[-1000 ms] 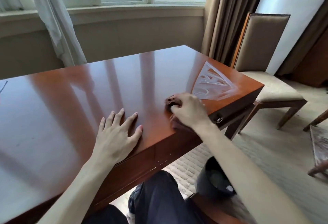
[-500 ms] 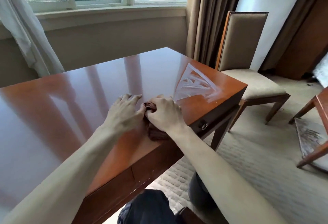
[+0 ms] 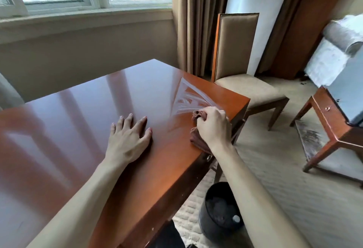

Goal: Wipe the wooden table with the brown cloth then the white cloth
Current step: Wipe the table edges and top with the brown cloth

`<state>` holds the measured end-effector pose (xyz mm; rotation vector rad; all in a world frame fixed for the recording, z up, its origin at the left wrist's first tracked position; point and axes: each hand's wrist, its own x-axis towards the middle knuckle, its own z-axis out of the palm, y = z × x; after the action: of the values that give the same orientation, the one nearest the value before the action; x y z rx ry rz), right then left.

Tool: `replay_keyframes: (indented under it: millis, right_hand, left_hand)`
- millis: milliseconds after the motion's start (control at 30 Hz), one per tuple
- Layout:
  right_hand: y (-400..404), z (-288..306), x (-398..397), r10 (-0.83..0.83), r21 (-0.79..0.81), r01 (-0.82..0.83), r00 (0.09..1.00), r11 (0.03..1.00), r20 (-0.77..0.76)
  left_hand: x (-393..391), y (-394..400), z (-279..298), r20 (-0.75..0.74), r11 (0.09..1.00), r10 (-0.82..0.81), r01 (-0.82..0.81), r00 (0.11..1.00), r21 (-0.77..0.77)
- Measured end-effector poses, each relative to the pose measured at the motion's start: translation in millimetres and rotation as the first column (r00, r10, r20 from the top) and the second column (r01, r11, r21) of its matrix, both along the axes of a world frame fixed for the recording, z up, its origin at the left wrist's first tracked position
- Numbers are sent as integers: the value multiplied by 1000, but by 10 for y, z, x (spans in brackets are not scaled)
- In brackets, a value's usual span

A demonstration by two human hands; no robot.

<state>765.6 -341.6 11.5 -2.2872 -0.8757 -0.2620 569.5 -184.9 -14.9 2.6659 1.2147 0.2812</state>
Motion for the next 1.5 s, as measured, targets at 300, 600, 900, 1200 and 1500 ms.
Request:
replay_keyframes:
  millis: [300, 600, 900, 1200, 1500]
  right_hand:
    - [-327, 78, 126, -200, 9, 200, 979, 980, 31]
    - [642, 69, -693, 209, -164, -205, 978, 965, 8]
    - [451, 99, -603, 271, -111, -276, 961, 955, -58]
    - [387, 20, -615, 287, -61, -288, 958, 956, -22]
    - [421, -14, -645, 359, -108, -358, 933, 927, -12]
  left_hand:
    - [-8, -37, 9, 31, 1000, -14, 14, 999, -5]
    - [6, -22, -20, 54, 1000, -4, 3, 999, 24]
    - [-1, -16, -25, 50, 1000, -10, 8, 999, 30]
    - [1, -27, -22, 51, 1000, -4, 3, 999, 25]
    - [53, -14, 42, 7, 1000, 3, -3, 1000, 20]
